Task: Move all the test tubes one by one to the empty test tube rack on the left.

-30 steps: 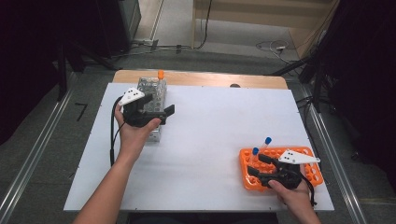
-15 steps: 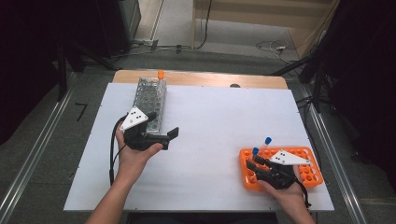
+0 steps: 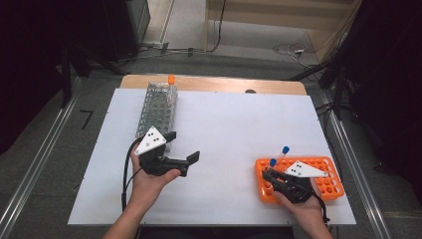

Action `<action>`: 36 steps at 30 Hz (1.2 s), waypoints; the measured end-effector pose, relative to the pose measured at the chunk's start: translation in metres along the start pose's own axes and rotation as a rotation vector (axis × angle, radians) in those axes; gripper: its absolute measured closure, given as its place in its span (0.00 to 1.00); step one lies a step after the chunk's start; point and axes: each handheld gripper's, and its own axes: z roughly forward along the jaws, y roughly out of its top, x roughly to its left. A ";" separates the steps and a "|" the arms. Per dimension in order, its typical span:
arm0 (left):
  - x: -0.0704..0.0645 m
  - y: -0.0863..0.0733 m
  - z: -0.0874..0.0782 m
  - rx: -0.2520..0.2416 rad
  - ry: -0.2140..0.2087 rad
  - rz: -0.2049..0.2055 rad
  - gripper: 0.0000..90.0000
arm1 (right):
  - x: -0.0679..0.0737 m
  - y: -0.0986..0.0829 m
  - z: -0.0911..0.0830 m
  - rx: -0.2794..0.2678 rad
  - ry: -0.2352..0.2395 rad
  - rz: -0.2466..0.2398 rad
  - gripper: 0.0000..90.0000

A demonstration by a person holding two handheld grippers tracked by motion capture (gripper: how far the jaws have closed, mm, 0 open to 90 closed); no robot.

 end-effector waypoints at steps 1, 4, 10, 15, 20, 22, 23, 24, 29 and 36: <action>-0.001 -0.001 0.001 0.001 -0.004 0.000 0.00 | 0.000 0.000 0.000 -0.002 0.000 0.002 0.83; -0.002 -0.002 0.003 0.005 -0.012 -0.001 0.00 | -0.001 0.002 -0.004 -0.023 0.000 -0.001 0.83; -0.006 -0.005 0.006 0.016 -0.035 -0.001 0.00 | -0.001 0.007 -0.012 -0.073 0.002 0.000 0.83; -0.013 -0.004 0.009 0.025 -0.064 0.007 0.00 | 0.002 0.011 -0.017 -0.107 0.007 -0.006 0.83; -0.022 -0.004 0.015 0.031 -0.097 0.014 0.00 | 0.009 0.014 -0.018 -0.123 0.031 -0.027 0.83; -0.025 -0.004 0.018 0.034 -0.105 0.015 0.00 | 0.011 0.015 -0.018 -0.122 0.040 -0.034 0.83; -0.027 -0.004 0.020 0.039 -0.113 0.020 0.00 | 0.013 0.015 -0.018 -0.123 0.043 -0.037 0.83; -0.029 -0.004 0.021 0.042 -0.120 0.023 0.00 | 0.015 0.015 -0.017 -0.121 0.049 -0.040 0.83; -0.039 -0.005 0.028 0.050 -0.151 0.033 0.00 | 0.022 0.017 -0.013 -0.117 0.074 -0.053 0.83; -0.051 -0.007 0.037 0.064 -0.192 0.040 0.00 | 0.031 0.018 -0.007 -0.106 0.111 -0.063 0.83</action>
